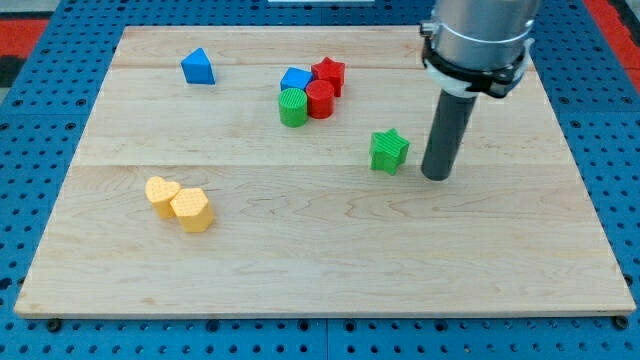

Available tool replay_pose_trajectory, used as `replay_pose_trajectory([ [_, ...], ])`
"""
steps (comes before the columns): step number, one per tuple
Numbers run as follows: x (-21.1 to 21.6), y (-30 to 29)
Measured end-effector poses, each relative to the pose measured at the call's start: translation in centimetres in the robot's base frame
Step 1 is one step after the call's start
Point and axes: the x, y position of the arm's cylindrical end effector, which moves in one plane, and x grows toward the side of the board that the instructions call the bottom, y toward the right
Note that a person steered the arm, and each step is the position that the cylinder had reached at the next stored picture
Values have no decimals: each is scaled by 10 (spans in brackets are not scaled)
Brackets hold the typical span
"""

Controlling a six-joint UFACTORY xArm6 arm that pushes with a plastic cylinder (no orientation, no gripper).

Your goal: Push the green star closer to the green circle

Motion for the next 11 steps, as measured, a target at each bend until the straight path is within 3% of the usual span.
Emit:
replay_pose_trajectory([
  [2, -24, -33],
  [5, -25, -157],
  [8, -31, -179],
  [11, -83, -248],
])
